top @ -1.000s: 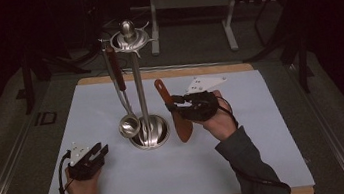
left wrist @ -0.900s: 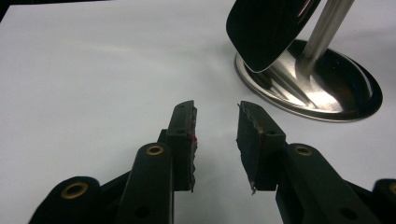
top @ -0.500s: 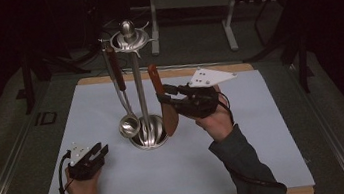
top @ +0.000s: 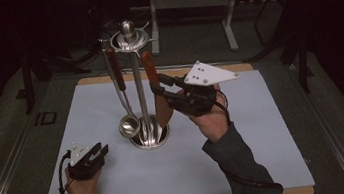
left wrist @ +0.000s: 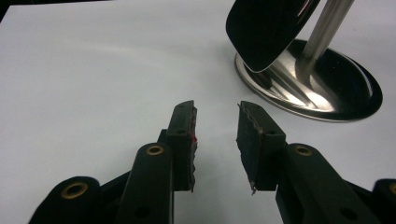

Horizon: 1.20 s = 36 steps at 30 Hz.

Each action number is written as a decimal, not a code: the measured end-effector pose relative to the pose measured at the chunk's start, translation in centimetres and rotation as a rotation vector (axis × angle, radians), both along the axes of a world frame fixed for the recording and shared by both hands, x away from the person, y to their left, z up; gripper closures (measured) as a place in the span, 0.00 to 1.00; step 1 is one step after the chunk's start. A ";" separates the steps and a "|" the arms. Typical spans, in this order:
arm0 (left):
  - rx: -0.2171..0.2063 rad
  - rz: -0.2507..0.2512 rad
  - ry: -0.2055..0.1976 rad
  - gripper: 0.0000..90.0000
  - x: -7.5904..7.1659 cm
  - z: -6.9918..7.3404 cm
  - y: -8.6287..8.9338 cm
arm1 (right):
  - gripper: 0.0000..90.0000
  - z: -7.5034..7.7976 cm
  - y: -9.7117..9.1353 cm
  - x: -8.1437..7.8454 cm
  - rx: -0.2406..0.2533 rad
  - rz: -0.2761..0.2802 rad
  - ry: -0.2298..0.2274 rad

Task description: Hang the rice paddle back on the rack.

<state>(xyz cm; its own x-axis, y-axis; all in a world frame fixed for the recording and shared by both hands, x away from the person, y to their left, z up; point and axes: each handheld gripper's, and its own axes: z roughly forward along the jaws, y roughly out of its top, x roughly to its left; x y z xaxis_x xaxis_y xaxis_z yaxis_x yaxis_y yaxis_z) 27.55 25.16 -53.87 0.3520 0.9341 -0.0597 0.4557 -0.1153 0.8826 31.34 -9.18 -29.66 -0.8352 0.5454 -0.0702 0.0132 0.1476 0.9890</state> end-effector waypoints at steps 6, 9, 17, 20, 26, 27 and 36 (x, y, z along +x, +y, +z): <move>-0.001 0.001 0.001 0.75 0.0 0.0 0.0 | 0.74 0.2 1.0 0.1 -0.013 -0.032 0.001; -0.001 0.001 0.001 0.75 0.0 0.0 0.0 | 0.73 0.3 1.6 0.1 -0.028 -0.059 -0.004; -0.006 -0.001 0.000 0.75 0.0 0.0 0.0 | 0.60 0.3 2.2 0.6 -0.048 -0.076 0.019; -0.004 0.000 0.000 0.75 0.0 0.0 0.0 | 0.57 0.1 1.6 0.7 -0.041 -0.067 0.029; -0.003 0.002 0.000 0.75 0.0 0.0 0.0 | 0.55 -0.6 -0.2 1.0 -0.053 -0.056 0.060; -0.003 0.002 0.001 0.75 0.0 0.0 0.0 | 0.55 -0.7 -0.6 1.1 -0.062 -0.065 0.066; -0.003 0.004 0.002 0.75 0.0 0.0 0.0 | 0.54 -2.3 -2.8 2.8 -0.208 -0.095 0.185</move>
<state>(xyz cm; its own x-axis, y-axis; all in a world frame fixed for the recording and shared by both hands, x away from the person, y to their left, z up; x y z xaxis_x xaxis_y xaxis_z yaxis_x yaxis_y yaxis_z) 27.57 25.15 -53.89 0.3483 0.9352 -0.0634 0.4576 -0.1106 0.8823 34.09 -12.02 -31.91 -0.7899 0.6119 -0.0402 0.2141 0.3366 0.9170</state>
